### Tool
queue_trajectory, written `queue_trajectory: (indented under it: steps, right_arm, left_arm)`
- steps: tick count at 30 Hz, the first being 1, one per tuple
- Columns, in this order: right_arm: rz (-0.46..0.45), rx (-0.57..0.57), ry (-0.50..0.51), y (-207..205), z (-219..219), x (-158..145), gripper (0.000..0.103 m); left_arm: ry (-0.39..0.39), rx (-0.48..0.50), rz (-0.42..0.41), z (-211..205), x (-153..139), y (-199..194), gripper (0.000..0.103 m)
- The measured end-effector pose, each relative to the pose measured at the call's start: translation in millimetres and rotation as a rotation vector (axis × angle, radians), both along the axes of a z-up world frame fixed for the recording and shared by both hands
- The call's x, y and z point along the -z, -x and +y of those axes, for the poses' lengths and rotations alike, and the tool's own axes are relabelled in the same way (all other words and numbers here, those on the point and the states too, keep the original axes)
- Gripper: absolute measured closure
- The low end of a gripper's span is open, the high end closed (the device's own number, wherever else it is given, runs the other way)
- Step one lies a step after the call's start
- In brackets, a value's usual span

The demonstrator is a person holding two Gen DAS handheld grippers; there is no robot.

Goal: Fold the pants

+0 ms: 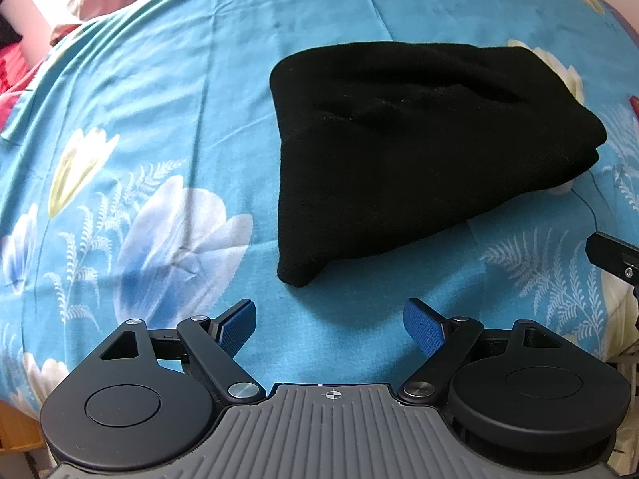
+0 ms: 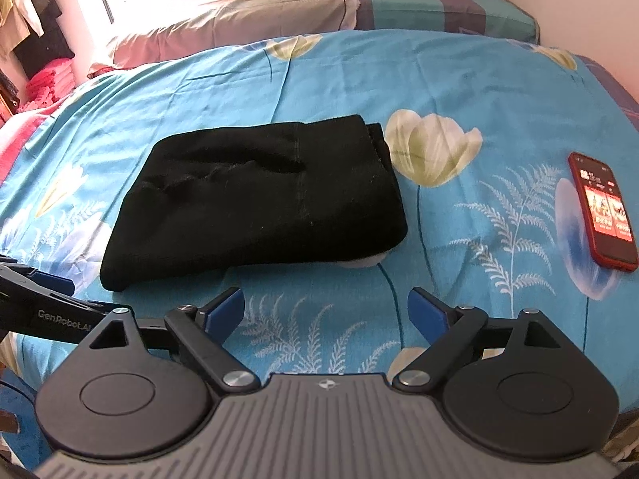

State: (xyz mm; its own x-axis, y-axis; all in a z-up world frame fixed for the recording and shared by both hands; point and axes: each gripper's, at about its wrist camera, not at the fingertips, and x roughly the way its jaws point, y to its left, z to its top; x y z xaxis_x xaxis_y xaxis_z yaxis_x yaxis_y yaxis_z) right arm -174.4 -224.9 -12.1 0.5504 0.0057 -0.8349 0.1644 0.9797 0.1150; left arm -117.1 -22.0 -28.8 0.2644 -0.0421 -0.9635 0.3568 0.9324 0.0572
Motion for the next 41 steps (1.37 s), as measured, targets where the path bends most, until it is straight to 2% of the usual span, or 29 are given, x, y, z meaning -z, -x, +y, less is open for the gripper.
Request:
queue_trajectory:
  steps: [27, 41]
  right_arm:
    - [0.003, 0.008, -0.021, -1, 5, 2, 0.012]
    - [0.015, 0.005, -0.010, -8, 10, 5, 0.011]
  left_arm:
    - [-0.006, 0.008, 0.006, -1, 1, -2, 0.000]
    - [0.035, -0.011, 0.011, 6, 1, -12, 0.000]
